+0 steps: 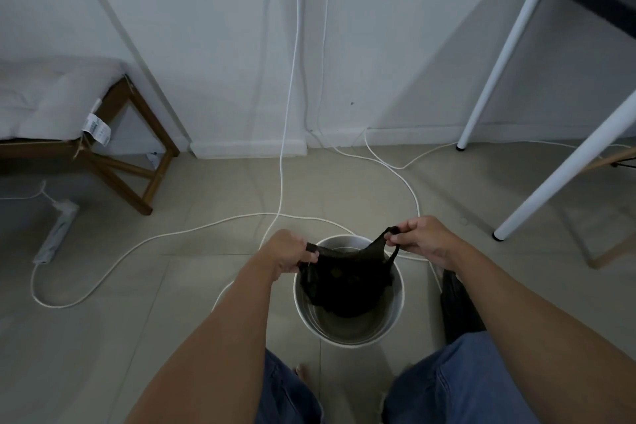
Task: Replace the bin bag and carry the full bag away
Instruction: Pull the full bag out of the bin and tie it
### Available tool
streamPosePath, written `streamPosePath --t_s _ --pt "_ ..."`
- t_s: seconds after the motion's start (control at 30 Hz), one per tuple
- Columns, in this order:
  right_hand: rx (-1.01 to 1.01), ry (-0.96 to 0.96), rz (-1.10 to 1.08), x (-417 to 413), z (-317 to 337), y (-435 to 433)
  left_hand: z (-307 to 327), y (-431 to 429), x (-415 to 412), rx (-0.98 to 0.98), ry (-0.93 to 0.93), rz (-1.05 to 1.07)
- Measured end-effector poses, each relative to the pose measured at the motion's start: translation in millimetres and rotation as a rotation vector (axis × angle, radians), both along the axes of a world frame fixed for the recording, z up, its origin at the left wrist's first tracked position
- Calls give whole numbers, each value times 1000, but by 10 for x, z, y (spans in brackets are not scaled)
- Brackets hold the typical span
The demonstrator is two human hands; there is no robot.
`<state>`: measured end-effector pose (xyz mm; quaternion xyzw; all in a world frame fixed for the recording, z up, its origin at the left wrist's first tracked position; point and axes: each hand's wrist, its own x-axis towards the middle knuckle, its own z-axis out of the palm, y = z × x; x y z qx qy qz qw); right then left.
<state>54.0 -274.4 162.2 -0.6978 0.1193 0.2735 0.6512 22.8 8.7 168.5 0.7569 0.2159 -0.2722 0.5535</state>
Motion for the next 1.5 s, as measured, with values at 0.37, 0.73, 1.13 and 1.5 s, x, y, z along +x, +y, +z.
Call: streamPosePath --t_s 0.37,0.73,1.13,1.5 --pt "181 -138 -100 72 -133 26 -107 -189 129 -204 -356 265" --pt "220 -205 47 85 -121 316 -218 -436 105 -181 -368 197" --pt "178 -109 299 23 -133 465 -287 -575 64 -142 -288 36" --pt "151 -22 300 24 -193 496 -201 -686 21 -251 -283 -118"
